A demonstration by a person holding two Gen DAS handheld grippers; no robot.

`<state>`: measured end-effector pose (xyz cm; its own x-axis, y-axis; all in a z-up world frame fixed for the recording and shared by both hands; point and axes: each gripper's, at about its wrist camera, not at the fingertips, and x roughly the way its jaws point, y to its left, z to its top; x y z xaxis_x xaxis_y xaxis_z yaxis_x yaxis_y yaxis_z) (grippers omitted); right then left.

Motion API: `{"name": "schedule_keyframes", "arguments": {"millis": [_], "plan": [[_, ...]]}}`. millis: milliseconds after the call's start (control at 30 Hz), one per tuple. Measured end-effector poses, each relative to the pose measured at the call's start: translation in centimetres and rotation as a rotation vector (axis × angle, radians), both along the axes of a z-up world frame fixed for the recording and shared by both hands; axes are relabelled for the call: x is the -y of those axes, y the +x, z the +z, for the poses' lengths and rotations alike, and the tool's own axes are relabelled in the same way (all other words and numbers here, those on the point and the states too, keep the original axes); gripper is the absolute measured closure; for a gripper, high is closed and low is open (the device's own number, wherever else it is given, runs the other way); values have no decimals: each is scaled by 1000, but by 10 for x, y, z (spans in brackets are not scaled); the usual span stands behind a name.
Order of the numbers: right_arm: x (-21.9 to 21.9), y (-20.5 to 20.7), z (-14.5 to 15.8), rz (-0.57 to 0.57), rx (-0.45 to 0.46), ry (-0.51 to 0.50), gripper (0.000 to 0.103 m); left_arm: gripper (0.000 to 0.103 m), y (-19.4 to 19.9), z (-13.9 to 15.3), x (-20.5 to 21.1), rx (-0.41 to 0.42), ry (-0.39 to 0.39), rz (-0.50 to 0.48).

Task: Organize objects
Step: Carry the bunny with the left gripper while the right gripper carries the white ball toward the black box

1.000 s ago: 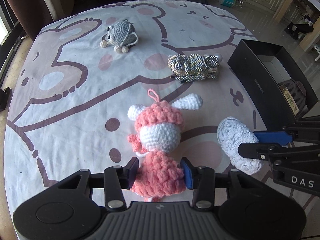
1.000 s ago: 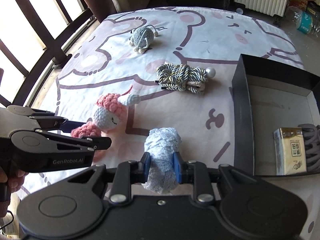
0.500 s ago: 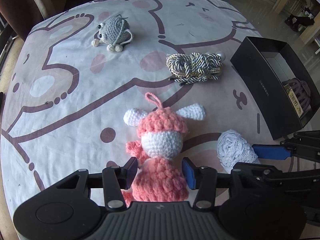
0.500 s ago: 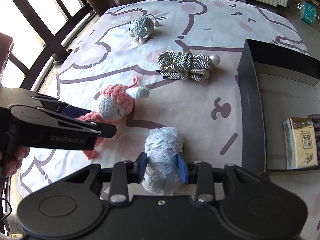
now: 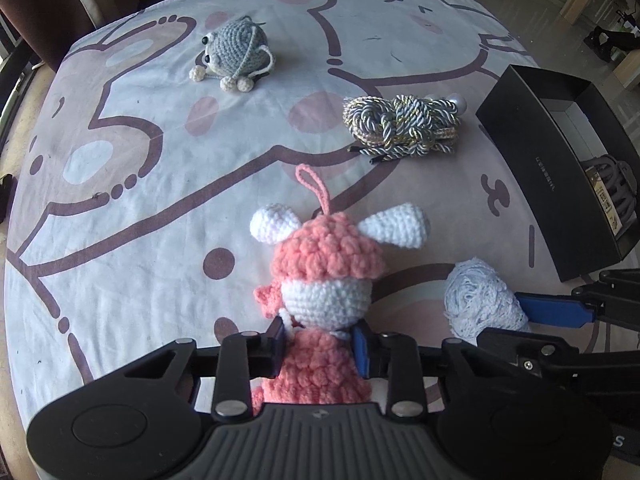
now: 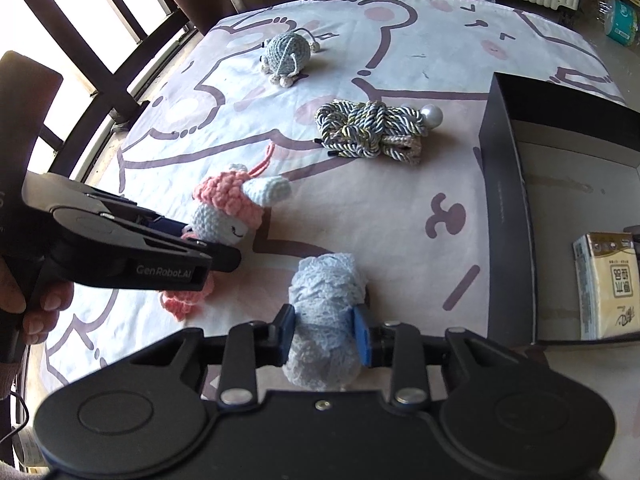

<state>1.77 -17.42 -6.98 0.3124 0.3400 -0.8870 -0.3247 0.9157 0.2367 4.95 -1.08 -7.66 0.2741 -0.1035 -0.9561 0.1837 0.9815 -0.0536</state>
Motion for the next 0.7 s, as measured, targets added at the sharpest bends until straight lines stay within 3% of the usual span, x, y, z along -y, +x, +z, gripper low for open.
{"name": "schedule_keyframes", "arguments": {"millis": [267,700], "plan": [[3,3,9,-10,15,18,74,69,-9,26,3,50,-38,40],[18,7,72,-18,192,64,75,69,-9,77,20,124,-83,76]]}}
